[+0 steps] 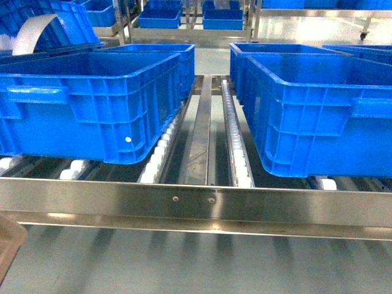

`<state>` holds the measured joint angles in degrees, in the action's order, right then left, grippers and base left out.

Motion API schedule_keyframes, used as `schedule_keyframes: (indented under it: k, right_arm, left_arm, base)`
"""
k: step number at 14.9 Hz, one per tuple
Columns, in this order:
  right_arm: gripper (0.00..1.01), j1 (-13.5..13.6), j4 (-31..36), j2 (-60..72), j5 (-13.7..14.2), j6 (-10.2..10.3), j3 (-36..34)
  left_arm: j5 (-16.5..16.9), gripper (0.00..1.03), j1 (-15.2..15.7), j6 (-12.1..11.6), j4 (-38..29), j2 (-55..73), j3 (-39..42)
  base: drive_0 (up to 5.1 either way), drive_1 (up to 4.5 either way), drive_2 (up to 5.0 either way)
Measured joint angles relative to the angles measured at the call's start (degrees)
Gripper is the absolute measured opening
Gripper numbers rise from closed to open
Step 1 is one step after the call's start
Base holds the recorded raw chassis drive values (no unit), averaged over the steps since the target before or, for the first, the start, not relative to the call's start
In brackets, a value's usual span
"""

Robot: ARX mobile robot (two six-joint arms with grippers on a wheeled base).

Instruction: Place part in tray to right shelf

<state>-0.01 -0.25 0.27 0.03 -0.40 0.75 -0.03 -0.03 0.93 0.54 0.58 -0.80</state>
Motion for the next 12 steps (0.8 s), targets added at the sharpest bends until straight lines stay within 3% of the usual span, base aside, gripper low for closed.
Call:
schedule_keyframes:
  k: [12]
  right_arm:
    - [0.98, 0.0, 0.0, 0.0, -0.02, 0.0, 0.0]
  left_arm:
    - [0.0, 0.14, 0.0, 0.0, 0.0, 0.0, 0.0]
  base:
    - [0.0, 0.0, 0.0]
